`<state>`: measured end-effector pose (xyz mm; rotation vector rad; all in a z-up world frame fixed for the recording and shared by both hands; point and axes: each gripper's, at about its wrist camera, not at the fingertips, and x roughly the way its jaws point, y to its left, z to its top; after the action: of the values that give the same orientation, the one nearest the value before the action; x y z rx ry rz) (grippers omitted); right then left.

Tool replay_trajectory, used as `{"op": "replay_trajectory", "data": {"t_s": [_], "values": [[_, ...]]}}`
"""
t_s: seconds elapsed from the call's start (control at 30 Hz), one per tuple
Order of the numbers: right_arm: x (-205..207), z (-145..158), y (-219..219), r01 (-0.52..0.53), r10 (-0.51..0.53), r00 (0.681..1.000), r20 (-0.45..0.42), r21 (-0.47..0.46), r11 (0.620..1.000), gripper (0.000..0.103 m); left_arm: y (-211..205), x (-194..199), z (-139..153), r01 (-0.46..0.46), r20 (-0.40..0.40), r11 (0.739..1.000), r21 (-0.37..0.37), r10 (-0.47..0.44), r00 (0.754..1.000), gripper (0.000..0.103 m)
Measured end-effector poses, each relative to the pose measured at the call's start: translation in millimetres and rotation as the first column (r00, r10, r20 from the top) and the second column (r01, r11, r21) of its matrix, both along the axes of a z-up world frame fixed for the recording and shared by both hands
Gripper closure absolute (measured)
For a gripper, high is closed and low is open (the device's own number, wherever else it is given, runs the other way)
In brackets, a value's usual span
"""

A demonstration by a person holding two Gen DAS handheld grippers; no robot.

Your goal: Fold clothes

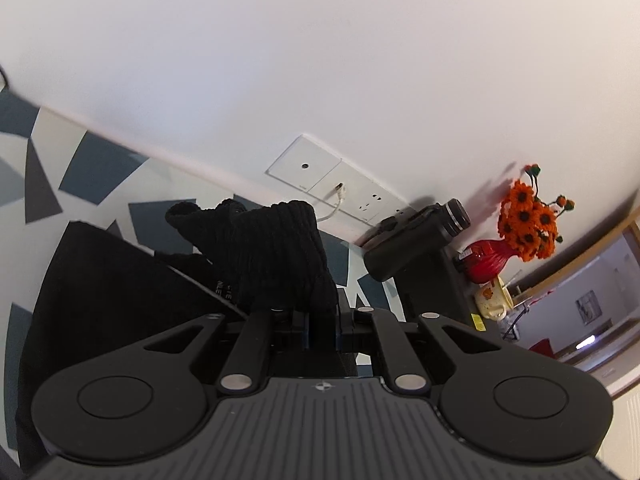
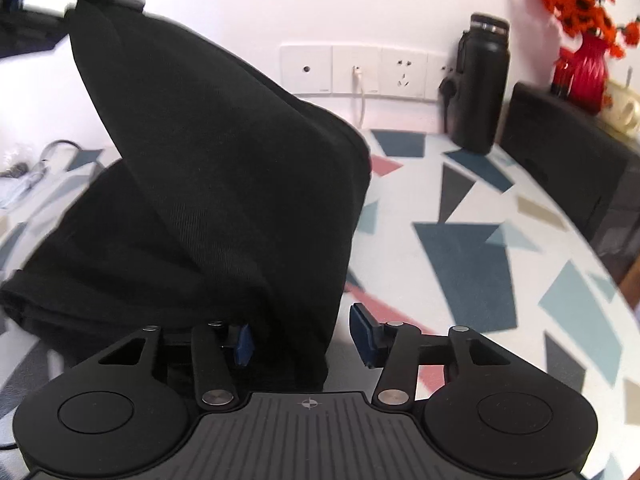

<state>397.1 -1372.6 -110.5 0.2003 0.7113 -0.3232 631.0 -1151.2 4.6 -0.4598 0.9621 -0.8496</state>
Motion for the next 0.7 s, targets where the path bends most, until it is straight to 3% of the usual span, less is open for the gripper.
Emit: {"op": "replay_trajectory", "data": {"t_s": [0.1, 0.13, 0.17, 0.27, 0.43, 0.53, 0.7], "values": [[-9, -5, -5, 0.024, -0.024, 1.000, -0.017, 0.030, 0.999, 0.053, -1, -5, 1, 0.012, 0.016, 1.000, 0.010, -0.012, 1.000, 0.092], [-10, -7, -5, 0.030, -0.029, 0.999, -0.027, 0.031, 0.999, 0.058, -1, -7, 1, 0.017, 0.022, 1.000, 0.014, -0.018, 1.000, 0.092], [-11, -10, -5, 0.035, -0.034, 0.999, -0.037, 0.032, 0.999, 0.073, -2, -9, 1, 0.023, 0.027, 1.000, 0.018, -0.023, 0.999, 0.092], [-16, -10, 1, 0.029, -0.027, 0.999, -0.041, 0.032, 0.999, 0.091, 1, -9, -1, 0.015, 0.022, 1.000, 0.026, -0.015, 1.000, 0.092], [-34, -4, 8, 0.015, -0.016, 0.999, -0.033, -0.031, 0.999, 0.092, 13, -7, -11, 0.000, -0.023, 0.999, 0.038, 0.001, 1.000, 0.092], [-42, -6, 3, 0.018, -0.018, 0.999, -0.036, -0.003, 1.000, 0.099, 27, -13, -25, -0.003, -0.034, 0.996, 0.090, 0.006, 0.999, 0.092], [-53, -3, 6, -0.035, 0.034, 0.999, -0.027, -0.012, 0.999, 0.101, 59, -20, -60, -0.023, -0.091, 0.981, 0.191, 0.041, 0.995, 0.092]]}}
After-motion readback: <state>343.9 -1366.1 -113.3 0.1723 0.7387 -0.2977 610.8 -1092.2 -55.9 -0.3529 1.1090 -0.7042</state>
